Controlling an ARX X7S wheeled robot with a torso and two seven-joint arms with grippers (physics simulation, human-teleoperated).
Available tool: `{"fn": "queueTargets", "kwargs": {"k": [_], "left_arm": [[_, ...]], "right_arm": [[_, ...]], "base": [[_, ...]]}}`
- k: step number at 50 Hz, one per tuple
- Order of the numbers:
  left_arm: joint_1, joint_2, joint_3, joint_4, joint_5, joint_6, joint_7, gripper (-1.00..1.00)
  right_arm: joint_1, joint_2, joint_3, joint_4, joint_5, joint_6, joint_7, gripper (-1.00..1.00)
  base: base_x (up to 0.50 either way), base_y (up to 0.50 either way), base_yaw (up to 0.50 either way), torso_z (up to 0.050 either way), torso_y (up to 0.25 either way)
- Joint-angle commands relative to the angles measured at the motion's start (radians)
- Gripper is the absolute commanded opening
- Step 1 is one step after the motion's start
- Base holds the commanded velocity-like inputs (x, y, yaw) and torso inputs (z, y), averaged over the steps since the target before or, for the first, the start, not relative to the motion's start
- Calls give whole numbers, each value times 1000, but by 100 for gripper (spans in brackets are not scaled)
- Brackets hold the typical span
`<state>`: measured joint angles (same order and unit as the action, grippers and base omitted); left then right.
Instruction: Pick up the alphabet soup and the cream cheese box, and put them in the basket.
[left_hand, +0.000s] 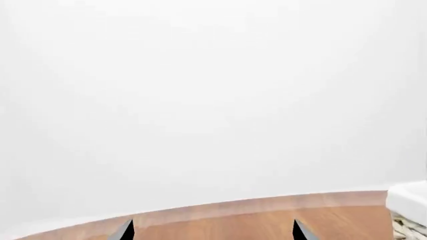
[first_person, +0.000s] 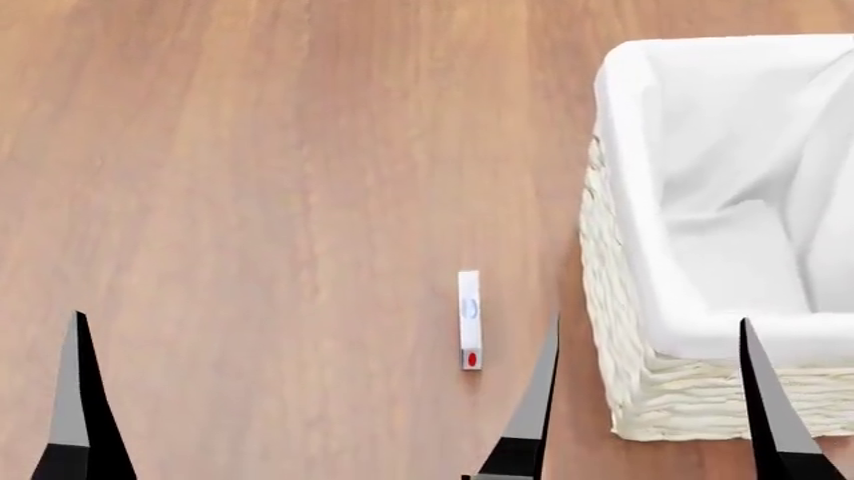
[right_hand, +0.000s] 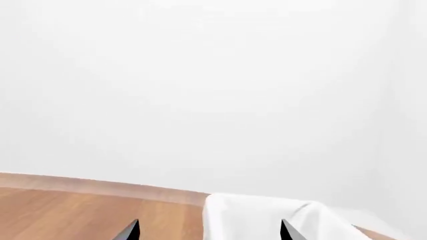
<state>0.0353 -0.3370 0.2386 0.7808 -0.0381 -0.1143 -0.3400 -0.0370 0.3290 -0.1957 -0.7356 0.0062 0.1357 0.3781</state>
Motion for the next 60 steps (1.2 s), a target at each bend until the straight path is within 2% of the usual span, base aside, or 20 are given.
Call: {"fn": "queueTargets", "kwargs": {"k": [1,22,23,47,60], "left_arm": [[0,-4,3,-2,-1,2,-6,100],[-3,-10,15,0,11,0,-17,100],[1,-7,6,-2,-26,16,-13,100],[9,-22,16,-14,-26,40,-15,100],[9,-26,20,-24,-20,49,-20,100]], "right_arm": [[1,4,-5,4,5,-1,2,100],[-3,12,-8,10,9,-10,11,100],[-3,12,-10,10,7,-9,11,100],[1,21,-29,14,4,-3,11,100],[3,23,-30,18,6,-7,17,100]], "base": [[0,0,0,0,-230],[0,0,0,0,-230],[0,0,0,0,0],[0,0,-2,0,0],[0,0,-187,0,0]]}}
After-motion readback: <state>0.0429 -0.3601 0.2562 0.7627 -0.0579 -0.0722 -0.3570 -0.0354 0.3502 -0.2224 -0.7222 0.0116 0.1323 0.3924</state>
